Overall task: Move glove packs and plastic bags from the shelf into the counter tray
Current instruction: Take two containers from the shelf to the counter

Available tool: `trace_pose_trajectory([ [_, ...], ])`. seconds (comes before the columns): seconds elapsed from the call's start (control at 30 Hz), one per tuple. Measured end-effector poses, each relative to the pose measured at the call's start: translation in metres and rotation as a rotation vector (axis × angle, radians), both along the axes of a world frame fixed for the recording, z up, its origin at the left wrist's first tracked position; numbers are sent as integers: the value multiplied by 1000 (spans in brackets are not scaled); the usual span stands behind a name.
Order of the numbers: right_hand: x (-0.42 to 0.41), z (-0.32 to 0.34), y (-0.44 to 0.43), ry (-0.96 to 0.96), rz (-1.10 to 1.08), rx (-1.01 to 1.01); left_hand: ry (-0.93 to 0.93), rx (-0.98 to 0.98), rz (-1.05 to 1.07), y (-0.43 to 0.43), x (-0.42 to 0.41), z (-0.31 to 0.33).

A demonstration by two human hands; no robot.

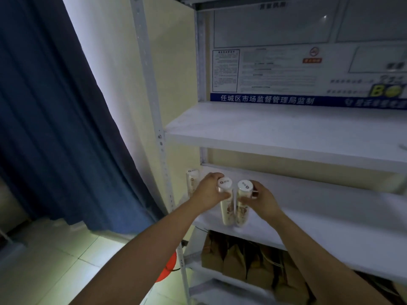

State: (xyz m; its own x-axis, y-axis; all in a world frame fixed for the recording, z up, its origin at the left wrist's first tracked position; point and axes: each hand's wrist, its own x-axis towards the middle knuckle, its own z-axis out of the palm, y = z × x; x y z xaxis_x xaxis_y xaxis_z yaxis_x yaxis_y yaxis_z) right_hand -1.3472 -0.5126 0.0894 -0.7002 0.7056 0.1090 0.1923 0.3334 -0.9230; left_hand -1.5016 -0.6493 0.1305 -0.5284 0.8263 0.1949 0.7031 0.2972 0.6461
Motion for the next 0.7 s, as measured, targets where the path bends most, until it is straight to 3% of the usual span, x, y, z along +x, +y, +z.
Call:
trace_pose_trajectory([
  [0.4, 158, -30, -43, -60, -222, -25, -296, -80, -273, 12, 123, -41],
  [0.7, 301, -35, -40, -63, -404, -84, -329, -145, -470, 59, 252, -65],
])
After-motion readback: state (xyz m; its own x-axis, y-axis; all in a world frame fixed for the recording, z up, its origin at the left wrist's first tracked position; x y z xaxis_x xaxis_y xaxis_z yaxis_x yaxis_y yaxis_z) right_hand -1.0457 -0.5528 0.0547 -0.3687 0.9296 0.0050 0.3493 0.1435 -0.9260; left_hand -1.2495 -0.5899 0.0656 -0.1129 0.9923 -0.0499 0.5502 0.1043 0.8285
